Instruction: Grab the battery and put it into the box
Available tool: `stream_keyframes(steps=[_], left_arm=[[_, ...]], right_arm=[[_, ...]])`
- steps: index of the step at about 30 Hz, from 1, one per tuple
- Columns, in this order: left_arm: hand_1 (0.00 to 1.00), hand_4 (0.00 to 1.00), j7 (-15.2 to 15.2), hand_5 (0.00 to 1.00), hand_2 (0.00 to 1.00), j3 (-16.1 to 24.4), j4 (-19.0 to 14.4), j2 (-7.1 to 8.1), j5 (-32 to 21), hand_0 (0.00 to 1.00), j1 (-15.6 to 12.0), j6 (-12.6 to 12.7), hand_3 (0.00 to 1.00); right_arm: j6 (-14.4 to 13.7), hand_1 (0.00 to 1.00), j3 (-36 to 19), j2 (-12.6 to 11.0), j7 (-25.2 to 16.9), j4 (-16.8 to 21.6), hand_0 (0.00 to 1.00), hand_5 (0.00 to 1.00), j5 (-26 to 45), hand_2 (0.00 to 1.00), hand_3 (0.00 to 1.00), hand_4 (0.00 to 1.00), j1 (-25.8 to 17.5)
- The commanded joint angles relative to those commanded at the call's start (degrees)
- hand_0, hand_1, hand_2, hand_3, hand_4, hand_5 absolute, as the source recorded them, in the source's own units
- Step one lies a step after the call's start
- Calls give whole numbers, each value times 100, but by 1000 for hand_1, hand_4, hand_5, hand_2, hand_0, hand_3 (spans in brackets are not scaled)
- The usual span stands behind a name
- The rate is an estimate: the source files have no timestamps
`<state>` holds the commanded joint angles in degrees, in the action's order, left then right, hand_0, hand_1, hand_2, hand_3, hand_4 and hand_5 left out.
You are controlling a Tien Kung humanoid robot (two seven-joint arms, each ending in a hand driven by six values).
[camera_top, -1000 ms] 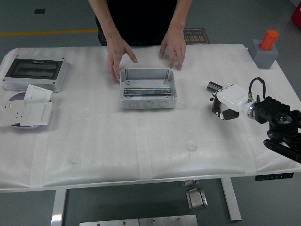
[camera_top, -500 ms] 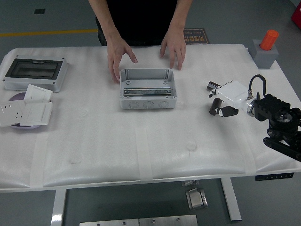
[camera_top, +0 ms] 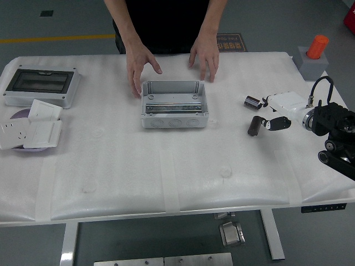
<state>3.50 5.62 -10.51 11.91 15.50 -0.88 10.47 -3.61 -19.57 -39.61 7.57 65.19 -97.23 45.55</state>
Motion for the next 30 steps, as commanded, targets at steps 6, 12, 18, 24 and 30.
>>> stream_keyframes(steps=[6, 12, 18, 24, 30], left_arm=[[634, 673, 1, 238, 570, -22, 12, -7, -52, 593, -30, -1, 711], [633, 673, 4, 239, 570, -21, 11, -17, -69, 593, -37, 0, 710], [633, 674, 5, 240, 570, -4, 6, -11, -68, 593, -40, 5, 711], [633, 672, 5, 240, 569, 12, 2, -6, -59, 593, -41, 9, 710], [633, 670, 4, 238, 569, 10, 3, -8, -61, 593, -43, 8, 709]], right_arm=[[309, 687, -1055, 13, 269, 423, 713, 481, -30, 852, 931, 964, -544], [379, 688, -2035, 249, 374, 472, 714, 527, -219, 871, 952, 998, -829], [341, 672, -2284, 412, 378, 90, 696, 542, -215, 879, 971, 998, -661], [405, 654, -1677, 446, 393, -396, 672, 533, 13, 884, 978, 998, -375], [442, 636, -1206, 453, 416, -525, 659, 540, 166, 881, 972, 998, -276]])
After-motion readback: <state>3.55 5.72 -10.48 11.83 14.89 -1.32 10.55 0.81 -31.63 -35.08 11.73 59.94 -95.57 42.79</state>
